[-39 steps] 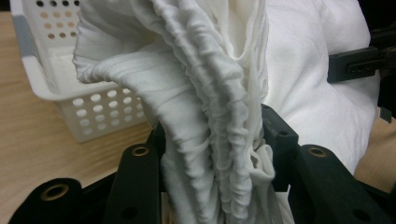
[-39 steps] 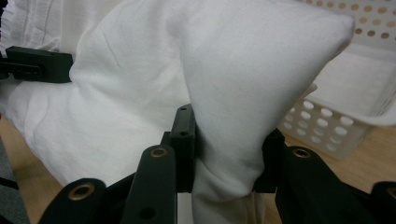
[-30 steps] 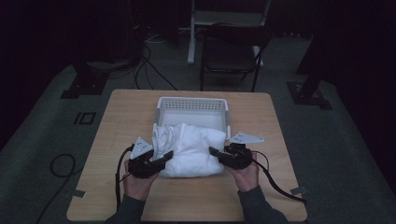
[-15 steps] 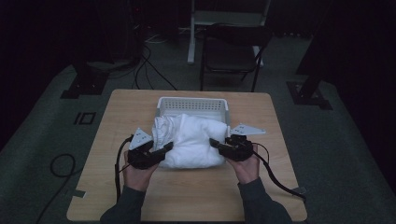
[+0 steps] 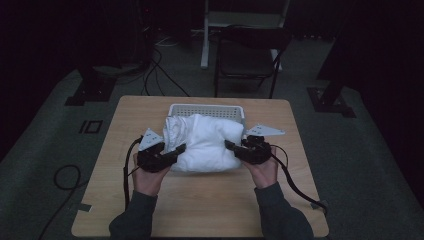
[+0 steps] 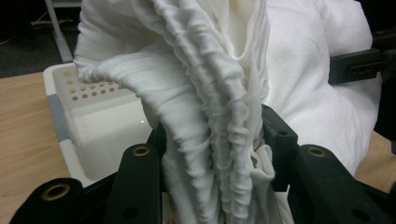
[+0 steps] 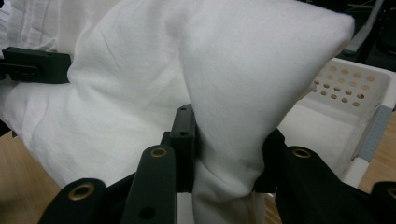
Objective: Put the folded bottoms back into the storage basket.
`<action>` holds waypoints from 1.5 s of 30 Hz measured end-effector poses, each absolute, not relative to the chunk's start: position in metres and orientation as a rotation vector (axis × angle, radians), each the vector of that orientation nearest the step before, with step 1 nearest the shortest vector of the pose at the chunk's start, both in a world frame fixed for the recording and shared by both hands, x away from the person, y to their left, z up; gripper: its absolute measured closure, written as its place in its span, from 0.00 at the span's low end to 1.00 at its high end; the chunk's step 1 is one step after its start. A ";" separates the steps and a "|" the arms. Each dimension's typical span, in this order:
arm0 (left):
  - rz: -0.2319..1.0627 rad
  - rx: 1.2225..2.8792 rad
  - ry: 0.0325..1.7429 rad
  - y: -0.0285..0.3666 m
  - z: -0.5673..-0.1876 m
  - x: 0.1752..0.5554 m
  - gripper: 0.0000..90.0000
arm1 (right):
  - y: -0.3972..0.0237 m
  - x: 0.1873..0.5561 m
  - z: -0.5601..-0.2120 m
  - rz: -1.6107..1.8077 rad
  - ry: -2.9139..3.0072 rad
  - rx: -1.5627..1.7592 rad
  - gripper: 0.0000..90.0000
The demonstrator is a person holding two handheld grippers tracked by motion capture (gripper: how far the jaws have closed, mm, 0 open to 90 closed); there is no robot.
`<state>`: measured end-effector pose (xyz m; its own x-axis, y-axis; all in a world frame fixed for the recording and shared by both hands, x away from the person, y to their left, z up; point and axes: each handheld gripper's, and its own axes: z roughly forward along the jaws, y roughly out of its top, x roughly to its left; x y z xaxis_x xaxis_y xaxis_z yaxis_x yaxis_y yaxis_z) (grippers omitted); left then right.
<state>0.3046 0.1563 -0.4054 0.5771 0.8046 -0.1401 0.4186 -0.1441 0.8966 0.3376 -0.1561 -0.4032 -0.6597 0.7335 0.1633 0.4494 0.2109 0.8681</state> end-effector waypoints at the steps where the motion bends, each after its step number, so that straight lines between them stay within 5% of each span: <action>1: 0.464 1.768 1.011 0.156 -0.405 0.306 0.66 | -0.156 0.339 -0.403 1.428 2.205 1.115 0.76; 45: 0.492 1.761 1.002 0.152 -0.404 0.357 0.65 | -0.155 0.382 -0.396 1.387 2.171 1.149 0.76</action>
